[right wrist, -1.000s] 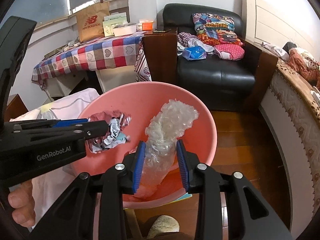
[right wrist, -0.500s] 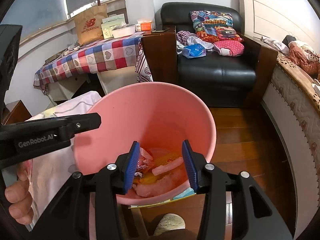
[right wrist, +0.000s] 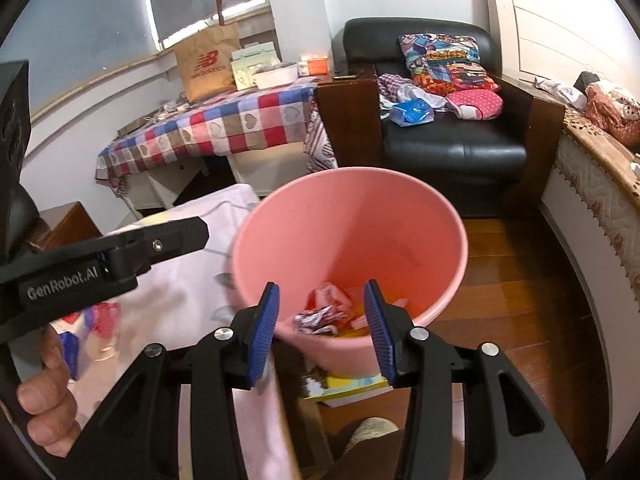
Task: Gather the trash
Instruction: 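Move both tools back over the table toward the tissue pack and snack packet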
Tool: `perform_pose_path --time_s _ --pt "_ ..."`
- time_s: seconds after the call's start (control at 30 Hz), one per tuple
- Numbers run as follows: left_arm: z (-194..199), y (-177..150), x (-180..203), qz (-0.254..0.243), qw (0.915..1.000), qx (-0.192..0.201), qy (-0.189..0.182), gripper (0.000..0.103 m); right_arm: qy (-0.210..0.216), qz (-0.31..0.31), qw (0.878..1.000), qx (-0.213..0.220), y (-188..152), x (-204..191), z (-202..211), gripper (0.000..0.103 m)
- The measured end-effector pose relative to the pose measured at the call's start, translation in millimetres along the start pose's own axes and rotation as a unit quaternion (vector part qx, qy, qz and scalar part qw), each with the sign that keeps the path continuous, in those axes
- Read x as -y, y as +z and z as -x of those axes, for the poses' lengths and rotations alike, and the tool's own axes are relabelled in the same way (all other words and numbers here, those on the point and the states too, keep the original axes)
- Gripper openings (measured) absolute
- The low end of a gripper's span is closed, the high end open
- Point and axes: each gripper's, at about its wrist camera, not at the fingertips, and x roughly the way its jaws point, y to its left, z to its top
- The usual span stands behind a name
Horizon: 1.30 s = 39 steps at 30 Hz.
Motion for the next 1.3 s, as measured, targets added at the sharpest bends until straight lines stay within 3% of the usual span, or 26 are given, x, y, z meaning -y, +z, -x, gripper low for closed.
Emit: perform_pose_path --time_s 0.33,0.7,0.87,1.07,1.3 --pt "57 -34 -27 -0.002 0.9995 0.024 0.02 0.038 0.033 0.011 0.999 -0.016 -20 -37 15 0.045" --pt "113 -84 -91 0.035 0.994 0.032 0.099 0.044 0.062 0.035 0.997 -0.041 -35 -76 12 0.045" --pt "129 -107 -137 0.082 0.9804 0.02 0.178 0.048 0.083 0.054 0.994 -0.05 -41 -92 7 0.045" --pt "134 -124 -182 0.132 0.9606 -0.014 0.244 0.062 0.113 0.071 0.989 -0.06 -45 -103 -2 0.045" --pt "121 -136 -218 0.195 0.9402 -0.059 0.273 0.064 0.14 0.072 0.986 -0.063 -46 -103 -11 0.045"
